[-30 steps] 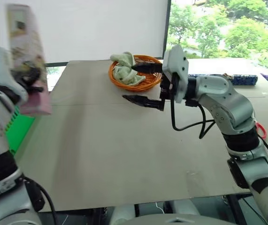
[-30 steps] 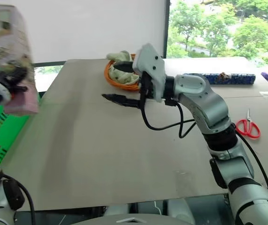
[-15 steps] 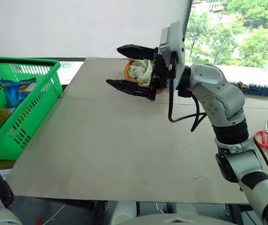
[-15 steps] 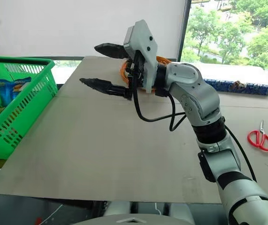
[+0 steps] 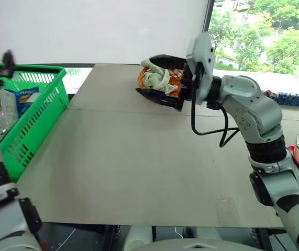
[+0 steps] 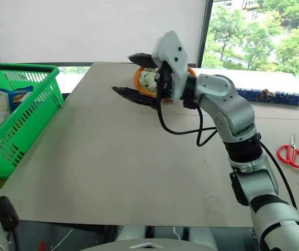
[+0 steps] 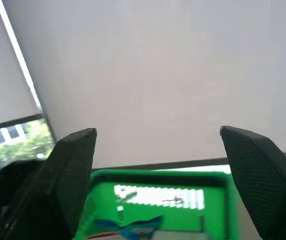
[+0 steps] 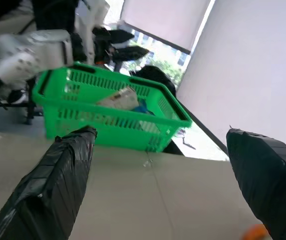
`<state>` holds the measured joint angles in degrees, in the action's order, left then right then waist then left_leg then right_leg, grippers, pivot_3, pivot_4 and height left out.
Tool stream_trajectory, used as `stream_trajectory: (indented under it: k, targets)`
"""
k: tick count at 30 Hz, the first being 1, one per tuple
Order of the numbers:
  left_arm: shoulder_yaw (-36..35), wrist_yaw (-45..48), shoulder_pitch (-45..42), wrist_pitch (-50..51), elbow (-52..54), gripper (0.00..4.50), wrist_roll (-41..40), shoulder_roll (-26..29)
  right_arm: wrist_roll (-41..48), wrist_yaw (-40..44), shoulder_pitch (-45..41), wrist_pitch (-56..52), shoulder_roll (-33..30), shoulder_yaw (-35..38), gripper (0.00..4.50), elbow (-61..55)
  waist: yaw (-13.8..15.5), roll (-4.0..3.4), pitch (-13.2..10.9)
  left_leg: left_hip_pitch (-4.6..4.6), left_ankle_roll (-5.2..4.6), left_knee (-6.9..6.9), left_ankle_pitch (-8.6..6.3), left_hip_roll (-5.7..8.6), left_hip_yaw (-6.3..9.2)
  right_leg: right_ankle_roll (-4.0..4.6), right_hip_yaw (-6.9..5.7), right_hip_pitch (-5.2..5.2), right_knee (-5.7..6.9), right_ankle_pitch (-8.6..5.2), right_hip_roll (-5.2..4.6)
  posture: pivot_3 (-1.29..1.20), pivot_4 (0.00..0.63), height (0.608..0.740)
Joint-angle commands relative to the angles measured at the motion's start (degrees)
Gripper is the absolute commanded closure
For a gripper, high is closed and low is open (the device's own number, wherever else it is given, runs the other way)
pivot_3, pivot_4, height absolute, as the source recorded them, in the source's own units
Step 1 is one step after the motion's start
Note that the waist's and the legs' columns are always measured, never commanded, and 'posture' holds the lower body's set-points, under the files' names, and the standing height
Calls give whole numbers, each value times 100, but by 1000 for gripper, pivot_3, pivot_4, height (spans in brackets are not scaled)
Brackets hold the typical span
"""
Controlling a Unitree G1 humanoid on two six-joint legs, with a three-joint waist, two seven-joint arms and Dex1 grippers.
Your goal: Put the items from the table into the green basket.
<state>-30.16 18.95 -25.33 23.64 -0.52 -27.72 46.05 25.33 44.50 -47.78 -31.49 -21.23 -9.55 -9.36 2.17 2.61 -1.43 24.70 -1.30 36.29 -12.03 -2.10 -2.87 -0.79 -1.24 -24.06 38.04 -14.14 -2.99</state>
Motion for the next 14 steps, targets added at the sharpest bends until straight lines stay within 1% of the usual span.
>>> stream_trajectory:
  k: [1,2,4,5,6,7,9,10,12,14]
  targets:
    - [913,-93,780,1403,2244,356,-1259,-761,-333,-76,699,-99,-933,629,0,-77,23,-17,4,-4,-6,3,-4,3,1,0,-5,13,-10,0,-6,74,0,740]
    - [1074,-190,939,1587,2514,356,-1308,-897,-359,-31,857,-99,-1118,671,0,-111,7,-38,-4,-8,-9,4,-5,9,1,0,-6,20,-7,-1,-13,66,0,740]
    - [1340,-15,1377,1809,2952,356,-1383,-929,-381,133,1329,-150,-1610,850,0,-254,-79,-49,-11,-8,-14,11,-2,6,-2,0,-4,17,1,0,-2,30,0,740]
    - [1302,27,1562,1898,3022,356,-1503,-978,-367,258,1598,-170,-1852,961,0,-355,-134,-57,-10,-8,-31,15,9,-5,-3,0,-1,14,2,0,16,17,0,740]
    - [1260,109,1779,1959,3091,356,-1608,-991,-335,329,1845,-221,-2059,1079,0,-457,-177,-80,-11,-12,-35,15,14,-13,3,3,-2,17,5,-2,34,4,0,740]
    - [1226,209,2003,1998,3155,356,-1673,-969,-294,356,2057,-277,-2224,1190,0,-545,-210,-100,-15,-32,-35,11,12,-21,0,15,-1,32,5,-10,45,-6,0,740]
    - [1220,388,2334,1979,3273,356,-1650,-889,-235,354,2324,-343,-2399,1336,0,-660,-293,-145,-25,-55,-36,5,13,-25,-5,22,5,46,6,-16,60,-19,0,740]
    - [1179,431,2500,1967,3313,356,-1647,-884,-245,355,2500,-321,-2470,1410,0,-718,-322,-153,-29,-75,-36,4,13,-25,-12,26,16,56,11,-18,74,-30,0,740]
    - [1027,531,2847,1950,3375,356,-1712,-887,-315,295,3050,-268,-2571,1627,0,-827,-340,-154,-29,-98,-37,5,13,-25,-9,39,36,65,15,-28,108,-48,0,740]
    - [951,530,2921,1956,3353,356,-1754,-899,-352,155,3435,-246,-2543,1781,0,-893,-341,-154,-28,-109,-37,12,13,-26,10,47,34,77,17,-34,126,-51,0,740]
